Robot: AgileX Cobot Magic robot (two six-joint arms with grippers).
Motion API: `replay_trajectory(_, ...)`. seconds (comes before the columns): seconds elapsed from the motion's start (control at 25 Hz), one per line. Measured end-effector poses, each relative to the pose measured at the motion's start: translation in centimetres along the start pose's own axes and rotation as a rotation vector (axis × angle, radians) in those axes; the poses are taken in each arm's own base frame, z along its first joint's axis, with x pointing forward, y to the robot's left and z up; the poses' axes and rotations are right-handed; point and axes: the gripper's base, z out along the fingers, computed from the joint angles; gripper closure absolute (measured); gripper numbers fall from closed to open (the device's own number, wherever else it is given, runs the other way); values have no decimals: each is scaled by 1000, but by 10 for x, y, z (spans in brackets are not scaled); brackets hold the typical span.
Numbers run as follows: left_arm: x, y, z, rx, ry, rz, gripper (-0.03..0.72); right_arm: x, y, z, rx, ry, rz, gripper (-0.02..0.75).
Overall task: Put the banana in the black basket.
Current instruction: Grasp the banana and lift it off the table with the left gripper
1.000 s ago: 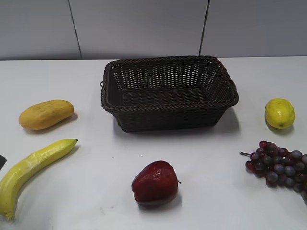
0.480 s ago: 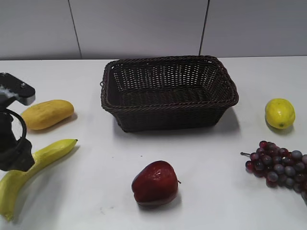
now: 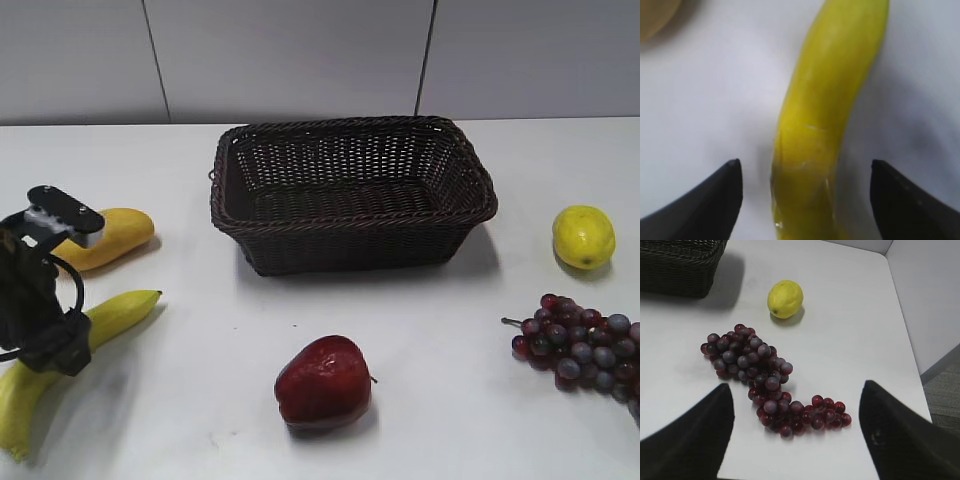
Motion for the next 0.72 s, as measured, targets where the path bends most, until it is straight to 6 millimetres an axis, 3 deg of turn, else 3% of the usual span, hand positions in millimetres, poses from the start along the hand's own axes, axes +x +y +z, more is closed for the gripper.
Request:
replay_trajectory(0.28,1,1,16,9,49,5,99,0,0,0,0,0,0,145)
replay_trajectory(0.52,1,1,17,8,51,5,121,0,0,0,0,0,0,145)
replay_trajectory(0.6,1,1,17,8,51,5,201,0,0,0,0,0,0,145)
replay_trajectory(0.68,2,1,17,10,55,5,362,0,0,0,0,0,0,145)
replay_trajectory(0.72,2,1,17,10,58,7,384,0,0,0,0,0,0,145)
